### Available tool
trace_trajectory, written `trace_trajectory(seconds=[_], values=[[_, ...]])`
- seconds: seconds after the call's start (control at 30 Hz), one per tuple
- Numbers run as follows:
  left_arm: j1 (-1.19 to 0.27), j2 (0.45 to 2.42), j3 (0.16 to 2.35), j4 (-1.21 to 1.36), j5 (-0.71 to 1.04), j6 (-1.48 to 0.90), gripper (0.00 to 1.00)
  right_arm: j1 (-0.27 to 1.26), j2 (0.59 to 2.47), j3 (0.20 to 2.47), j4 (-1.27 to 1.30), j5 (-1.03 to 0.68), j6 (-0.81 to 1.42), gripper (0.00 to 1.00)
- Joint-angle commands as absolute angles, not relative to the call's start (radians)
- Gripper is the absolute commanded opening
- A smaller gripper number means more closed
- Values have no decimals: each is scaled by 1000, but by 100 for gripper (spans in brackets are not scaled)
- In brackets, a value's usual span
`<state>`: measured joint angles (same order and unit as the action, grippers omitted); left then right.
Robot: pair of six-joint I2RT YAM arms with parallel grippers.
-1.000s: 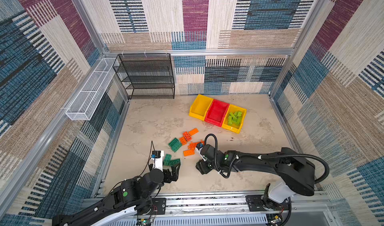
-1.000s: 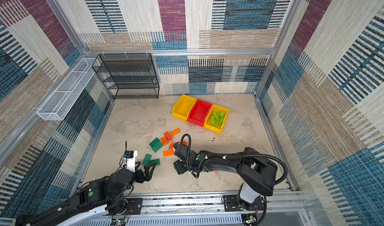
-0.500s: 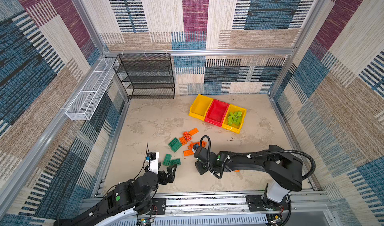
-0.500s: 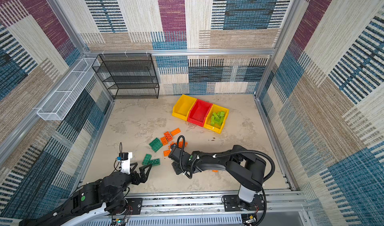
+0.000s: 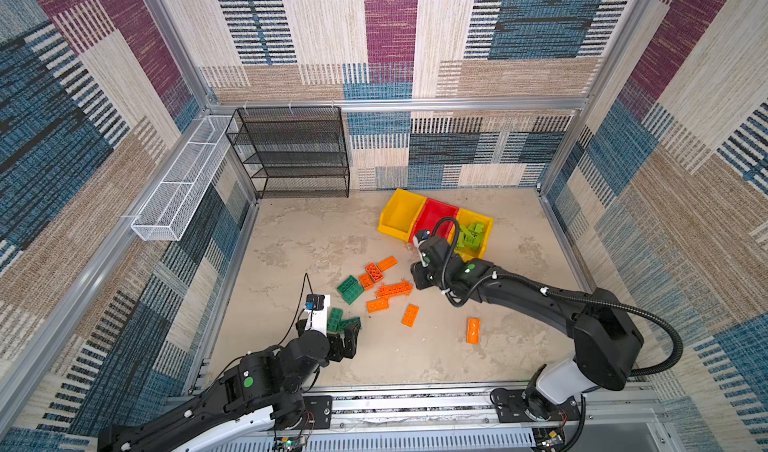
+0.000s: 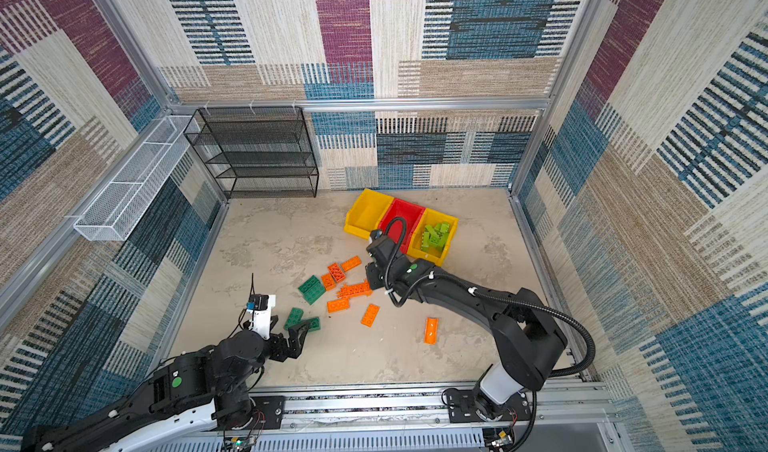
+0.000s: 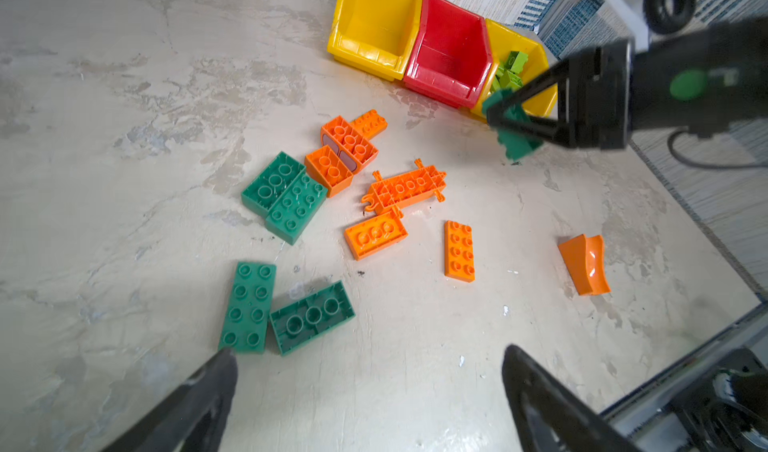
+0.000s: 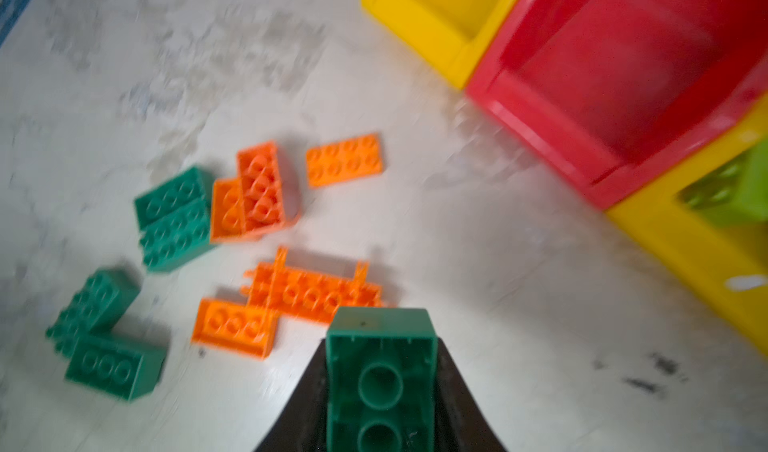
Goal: Sort the legos into containers by color
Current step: 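Grasp the dark-green brick with the right gripper and lift it, then carry the dark-green brick to the red bin while the left gripper lowers toward dark-green bricks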
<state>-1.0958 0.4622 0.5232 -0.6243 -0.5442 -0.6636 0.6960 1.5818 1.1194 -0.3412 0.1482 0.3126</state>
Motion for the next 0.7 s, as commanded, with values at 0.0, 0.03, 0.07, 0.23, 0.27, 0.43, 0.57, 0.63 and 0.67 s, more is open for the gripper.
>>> trace_trajectory(seconds=[0.0,0.03,0.07,0.23,0.27,0.43,0.57,0.63,0.67], values=[[-1058,621,600,-523,-528,-530,100,581,1662,1218,-272,127,197,31],[-1025,685,630,-510,-493,-508,100,546,1701,1260,-265,117,184,31],[-980,753,661,-498,-445,-487,100,511,1749,1312,-265,104,175,31],[-749,944,728,-398,-232,-438,100,403,1971,1539,-277,78,146,31],[-714,967,734,-380,-208,-429,100,389,2016,1584,-290,79,139,31],[-591,1035,765,-356,-143,-393,100,349,2160,1745,-322,57,112,33],[-502,1080,762,-348,-98,-385,100,339,2236,1843,-358,35,99,50],[-469,1100,757,-341,-86,-378,100,339,2233,1851,-345,14,97,67],[-457,1108,755,-337,-87,-372,100,339,2223,1847,-339,2,97,76]])
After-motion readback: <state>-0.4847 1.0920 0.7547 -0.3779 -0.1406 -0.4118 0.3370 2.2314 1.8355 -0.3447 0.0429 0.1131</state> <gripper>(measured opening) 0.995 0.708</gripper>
